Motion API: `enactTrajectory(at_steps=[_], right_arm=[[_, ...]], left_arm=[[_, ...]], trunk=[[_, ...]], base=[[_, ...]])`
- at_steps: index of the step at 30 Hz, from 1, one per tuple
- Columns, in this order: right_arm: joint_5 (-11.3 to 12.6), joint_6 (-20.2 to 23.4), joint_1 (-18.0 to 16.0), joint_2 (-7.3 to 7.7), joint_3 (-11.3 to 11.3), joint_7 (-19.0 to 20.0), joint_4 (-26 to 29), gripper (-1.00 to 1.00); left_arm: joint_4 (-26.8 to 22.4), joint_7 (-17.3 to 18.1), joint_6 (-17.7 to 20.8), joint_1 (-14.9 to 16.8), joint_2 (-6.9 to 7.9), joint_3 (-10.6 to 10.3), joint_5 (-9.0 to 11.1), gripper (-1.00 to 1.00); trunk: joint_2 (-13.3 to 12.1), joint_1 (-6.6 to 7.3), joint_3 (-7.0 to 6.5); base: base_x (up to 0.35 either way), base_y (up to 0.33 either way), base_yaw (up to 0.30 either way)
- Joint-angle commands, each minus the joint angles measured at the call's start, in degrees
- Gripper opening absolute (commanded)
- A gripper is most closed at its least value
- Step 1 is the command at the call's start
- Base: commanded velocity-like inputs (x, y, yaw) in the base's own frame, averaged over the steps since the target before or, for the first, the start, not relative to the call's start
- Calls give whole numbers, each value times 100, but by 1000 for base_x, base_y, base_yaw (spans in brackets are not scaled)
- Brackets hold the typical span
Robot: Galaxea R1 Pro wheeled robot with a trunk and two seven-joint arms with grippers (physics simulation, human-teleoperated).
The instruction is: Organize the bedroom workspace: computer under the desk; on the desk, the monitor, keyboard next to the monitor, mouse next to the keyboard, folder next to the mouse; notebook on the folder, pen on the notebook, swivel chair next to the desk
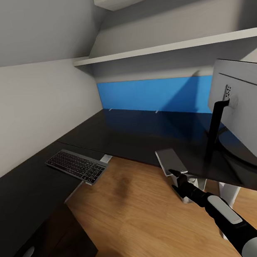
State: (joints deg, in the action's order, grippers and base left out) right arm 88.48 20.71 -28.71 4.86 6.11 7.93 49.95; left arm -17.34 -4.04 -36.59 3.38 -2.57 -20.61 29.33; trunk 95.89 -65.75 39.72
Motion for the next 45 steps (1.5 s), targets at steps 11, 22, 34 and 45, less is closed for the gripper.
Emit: enactTrajectory(at_steps=[11, 22, 34, 45], right_arm=[[29, 3, -3, 6, 13, 14, -3, 100], [29, 3, -3, 6, 13, 10, -3, 100], [29, 3, -3, 6, 13, 7, -3, 100], [29, 3, -3, 16, 13, 7, -3, 100]], left_arm=[[2, -44, -23, 5, 3, -57, 14, 100], [3, -44, -23, 5, 3, -57, 15, 100], [3, -43, -23, 5, 3, -57, 12, 100], [2, -44, -38, 5, 3, -57, 11, 100]], trunk=[[2, -1, 5], [2, -1, 5], [2, -1, 5], [2, -1, 5]], base=[[153, 0, 0], [19, 0, 0], [1, 0, 0], [98, 0, 0]])
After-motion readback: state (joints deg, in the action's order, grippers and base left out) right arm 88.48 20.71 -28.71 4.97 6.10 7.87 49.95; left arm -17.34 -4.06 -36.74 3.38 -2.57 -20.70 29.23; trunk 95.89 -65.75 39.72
